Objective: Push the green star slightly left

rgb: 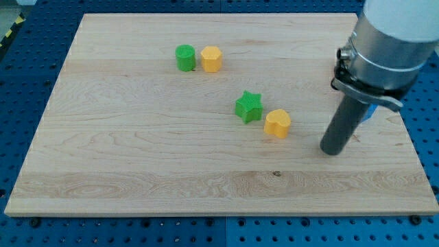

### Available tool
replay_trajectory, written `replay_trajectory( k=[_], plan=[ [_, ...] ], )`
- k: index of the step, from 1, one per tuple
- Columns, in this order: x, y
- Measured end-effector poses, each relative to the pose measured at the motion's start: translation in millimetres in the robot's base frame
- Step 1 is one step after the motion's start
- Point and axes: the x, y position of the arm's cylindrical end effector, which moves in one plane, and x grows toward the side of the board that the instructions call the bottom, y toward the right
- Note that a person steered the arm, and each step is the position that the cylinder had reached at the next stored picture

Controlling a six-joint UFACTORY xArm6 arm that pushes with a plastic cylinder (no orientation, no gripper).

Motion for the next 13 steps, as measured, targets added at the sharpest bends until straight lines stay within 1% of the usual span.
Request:
replay_trajectory(
  k=[1,2,3,5,6,8,10,11,12,13],
  plan=[
    [-36,-18],
    [-49,-54],
    [-51,-96],
    [-57,-103],
    [-76,-109],
    [-101,-157],
    [-112,-188],
    [-114,-227],
    [-114,-255],
    [-112,-246]
  ],
)
